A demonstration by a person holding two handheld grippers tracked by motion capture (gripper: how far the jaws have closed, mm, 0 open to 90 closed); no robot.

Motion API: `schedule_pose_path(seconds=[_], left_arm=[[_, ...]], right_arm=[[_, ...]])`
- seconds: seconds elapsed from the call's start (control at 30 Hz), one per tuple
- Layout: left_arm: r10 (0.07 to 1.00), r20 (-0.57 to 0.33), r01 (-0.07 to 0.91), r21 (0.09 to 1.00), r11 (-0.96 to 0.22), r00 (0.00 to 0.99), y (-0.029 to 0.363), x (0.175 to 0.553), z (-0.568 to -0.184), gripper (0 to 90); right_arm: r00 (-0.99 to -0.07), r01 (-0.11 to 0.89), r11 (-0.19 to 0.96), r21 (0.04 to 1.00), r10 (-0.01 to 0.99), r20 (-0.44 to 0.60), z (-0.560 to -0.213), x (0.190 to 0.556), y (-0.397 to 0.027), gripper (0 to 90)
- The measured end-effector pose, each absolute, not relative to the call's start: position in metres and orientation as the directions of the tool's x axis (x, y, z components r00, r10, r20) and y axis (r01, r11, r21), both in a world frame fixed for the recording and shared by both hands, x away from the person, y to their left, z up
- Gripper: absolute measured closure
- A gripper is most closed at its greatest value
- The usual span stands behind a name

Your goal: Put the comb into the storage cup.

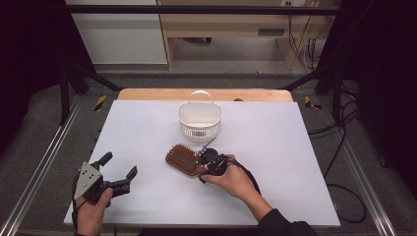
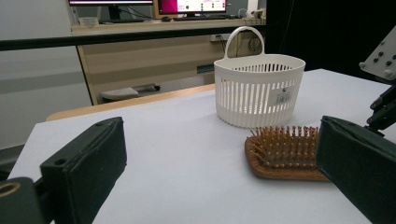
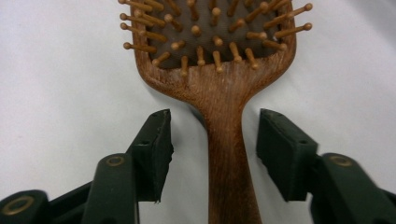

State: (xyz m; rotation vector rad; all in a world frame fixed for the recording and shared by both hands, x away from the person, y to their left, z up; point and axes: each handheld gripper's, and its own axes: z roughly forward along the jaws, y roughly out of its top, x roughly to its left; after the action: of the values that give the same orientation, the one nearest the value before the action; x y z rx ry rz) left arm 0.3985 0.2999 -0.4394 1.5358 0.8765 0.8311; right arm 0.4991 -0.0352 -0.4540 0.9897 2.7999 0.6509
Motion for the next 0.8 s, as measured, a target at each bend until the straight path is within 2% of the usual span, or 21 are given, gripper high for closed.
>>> schedule_pose_path(seconds=[0.4,0.5,0.8], left_arm=[[0.882,0.038,0.089,0.992,-0.090,0.469,0.3001,0.3987,-0.4393,2.0],[0.881,0.039,0.087,0.992,-0.090,0.471,0.2998,0.3985,-0.4391,1.9],[0.879,0.038,0.090,0.992,-0.092,0.475,0.2991,0.3988,-0.4394,2.0]], right_arm=[[-0.790,0.568,0.708,0.420,0.612,0.037,-0.4536,0.5030,-0.0385,61.9],[-0.807,0.540,0.735,0.411,0.590,0.004,-0.4536,0.5025,-0.0369,67.5],[-0.842,0.504,0.784,0.363,0.539,0.007,-0.4516,0.5079,-0.0334,72.8]])
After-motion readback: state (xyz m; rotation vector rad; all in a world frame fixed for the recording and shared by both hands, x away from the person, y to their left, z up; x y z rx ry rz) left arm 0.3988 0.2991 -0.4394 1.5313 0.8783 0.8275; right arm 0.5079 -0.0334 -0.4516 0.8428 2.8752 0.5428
